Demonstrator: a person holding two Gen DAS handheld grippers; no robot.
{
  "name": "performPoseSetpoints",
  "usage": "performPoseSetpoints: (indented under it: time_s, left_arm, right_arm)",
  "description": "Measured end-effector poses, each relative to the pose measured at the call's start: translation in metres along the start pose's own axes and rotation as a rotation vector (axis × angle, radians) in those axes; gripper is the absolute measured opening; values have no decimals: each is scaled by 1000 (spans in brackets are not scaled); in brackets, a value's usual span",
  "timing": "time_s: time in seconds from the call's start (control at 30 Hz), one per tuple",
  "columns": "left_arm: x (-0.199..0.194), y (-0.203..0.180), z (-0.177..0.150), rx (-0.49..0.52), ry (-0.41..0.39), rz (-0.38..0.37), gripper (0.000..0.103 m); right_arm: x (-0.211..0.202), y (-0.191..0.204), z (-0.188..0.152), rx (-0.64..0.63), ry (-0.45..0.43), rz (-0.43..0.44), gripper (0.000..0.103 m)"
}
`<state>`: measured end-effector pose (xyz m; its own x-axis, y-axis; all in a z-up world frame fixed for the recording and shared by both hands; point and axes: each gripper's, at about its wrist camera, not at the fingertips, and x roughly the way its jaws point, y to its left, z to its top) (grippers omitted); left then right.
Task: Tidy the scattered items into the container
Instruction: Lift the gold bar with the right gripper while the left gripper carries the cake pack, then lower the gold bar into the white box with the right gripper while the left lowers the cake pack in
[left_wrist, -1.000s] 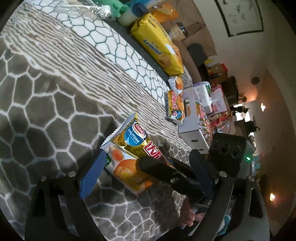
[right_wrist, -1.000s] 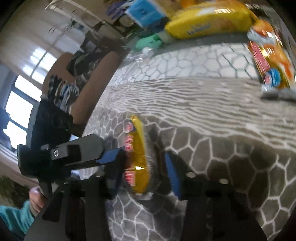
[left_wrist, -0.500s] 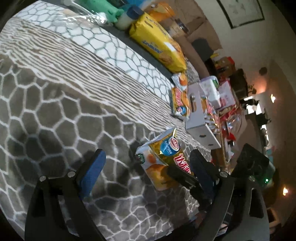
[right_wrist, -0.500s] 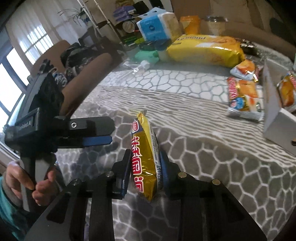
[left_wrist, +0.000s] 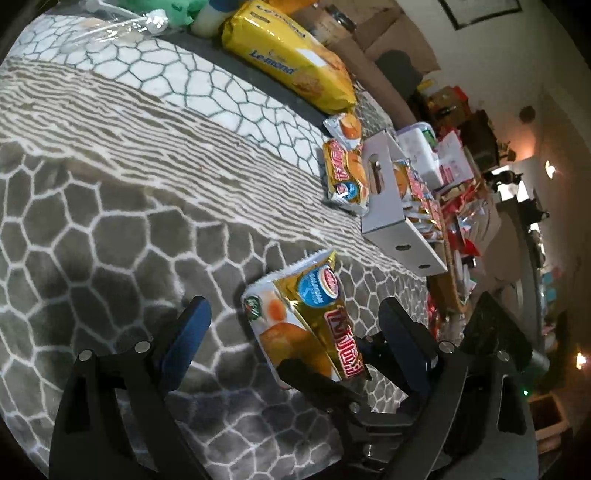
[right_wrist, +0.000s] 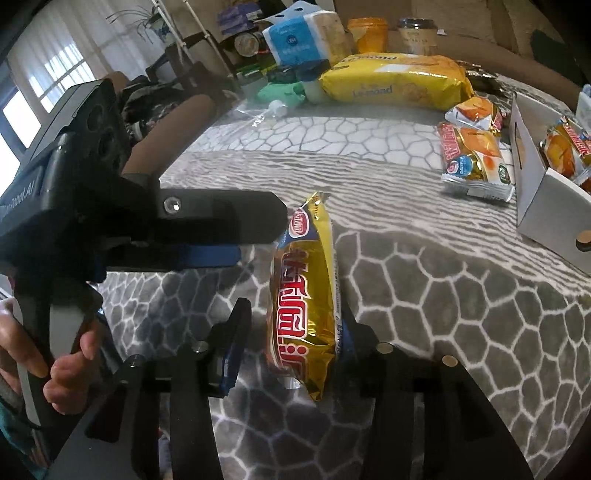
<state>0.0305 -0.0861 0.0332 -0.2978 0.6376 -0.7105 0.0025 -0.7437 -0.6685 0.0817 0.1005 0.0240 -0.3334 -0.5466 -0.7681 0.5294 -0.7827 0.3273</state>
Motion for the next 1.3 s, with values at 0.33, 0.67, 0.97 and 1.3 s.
performPoseSetpoints:
  time_s: [0.33, 0.67, 0.97, 1.3]
  left_arm:
    - [8, -25, 1, 49, 22, -6, 82]
    - [13, -132, 79, 178, -58, -81, 90]
    - [82, -194, 139, 187, -40, -103, 90]
    - [152, -182, 163, 96, 30, -123, 90]
  right_arm:
    - [-15, 1, 5, 2, -19, -20, 31]
    - [-85, -86, 65, 219, -173, -63, 31]
    - [-102, -178, 119, 334, -194, -180, 31]
    - [-51, -231, 129, 379, -131, -262, 31]
